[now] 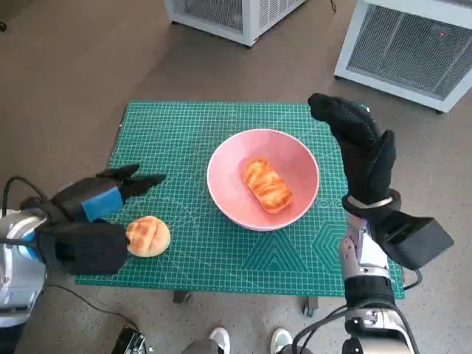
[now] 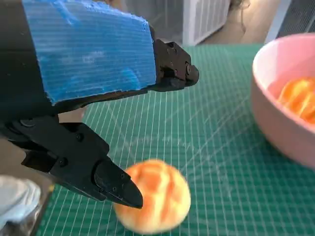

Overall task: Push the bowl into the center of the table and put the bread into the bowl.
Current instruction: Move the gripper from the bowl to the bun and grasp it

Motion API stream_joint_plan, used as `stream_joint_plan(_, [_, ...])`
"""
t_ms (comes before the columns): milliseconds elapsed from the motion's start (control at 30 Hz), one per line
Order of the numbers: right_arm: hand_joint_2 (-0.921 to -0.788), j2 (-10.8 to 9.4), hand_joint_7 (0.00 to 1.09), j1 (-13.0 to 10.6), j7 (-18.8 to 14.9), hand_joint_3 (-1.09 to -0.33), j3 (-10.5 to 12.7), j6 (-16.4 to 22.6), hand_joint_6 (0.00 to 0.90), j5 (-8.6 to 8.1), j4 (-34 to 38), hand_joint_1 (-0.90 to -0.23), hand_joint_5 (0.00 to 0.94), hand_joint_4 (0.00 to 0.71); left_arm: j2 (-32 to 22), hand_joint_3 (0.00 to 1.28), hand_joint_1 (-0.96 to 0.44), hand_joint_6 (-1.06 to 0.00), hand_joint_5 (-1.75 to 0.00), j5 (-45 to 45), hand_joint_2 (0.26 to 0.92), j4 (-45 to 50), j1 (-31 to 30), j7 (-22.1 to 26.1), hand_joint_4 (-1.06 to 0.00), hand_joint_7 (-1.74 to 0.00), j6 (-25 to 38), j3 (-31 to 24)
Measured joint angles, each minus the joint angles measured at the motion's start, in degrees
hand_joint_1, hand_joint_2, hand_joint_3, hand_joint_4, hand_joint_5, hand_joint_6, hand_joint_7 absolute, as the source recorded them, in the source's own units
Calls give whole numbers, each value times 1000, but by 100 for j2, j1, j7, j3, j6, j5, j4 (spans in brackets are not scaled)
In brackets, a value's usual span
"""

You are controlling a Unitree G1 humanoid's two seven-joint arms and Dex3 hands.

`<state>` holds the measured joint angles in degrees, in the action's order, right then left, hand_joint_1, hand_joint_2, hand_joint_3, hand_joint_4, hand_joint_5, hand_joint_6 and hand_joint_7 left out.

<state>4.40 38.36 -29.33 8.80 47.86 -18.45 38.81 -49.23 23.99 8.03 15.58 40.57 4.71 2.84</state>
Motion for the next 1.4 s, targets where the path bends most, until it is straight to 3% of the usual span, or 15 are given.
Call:
stream_joint_plan(533, [-921,3,547,23,-106,-749,20,-99,119,-75,11,-753,4,273,226,5,-34,-222,-11,142,713,-234,-95,-59,-122,-8,78,494])
stream_joint_plan(700, [-921,6,549,22,-107,-749,24,-105,115,-77,4,-753,4,273,334,7,-17,-275,-20,230,719,-485,-70,-66,-174,-24,79,707])
stream_joint_plan(967, [-921,9,550,16,-105,-750,25,-98,106,-47,-17,-753,3,273,518,21,-7,-496,-31,441,759,-1062,113,-168,-421,-44,31,1068])
stream_joint_plan(1133, [-921,11,551,13,-88,-750,22,-94,101,-23,-32,-753,3,273,591,34,3,-744,-80,723,820,-1356,368,-397,-769,-135,-20,1255])
stream_joint_plan(1233, [-921,11,552,12,-79,-750,21,-90,99,11,-47,-753,5,277,608,62,1,-620,-778,835,888,-1460,413,-514,-744,-872,-63,1331])
stream_joint_plan(1333, [-921,16,554,12,-75,-750,24,-76,99,28,-52,-753,7,281,613,74,1,-591,-1036,946,909,-1560,418,-630,-720,-1095,-143,1395])
stream_joint_plan(1400, [-921,18,555,11,-75,-750,26,-71,98,38,-52,-753,8,284,613,77,1,-587,-1092,956,915,-1591,420,-692,-711,-1153,-195,1397])
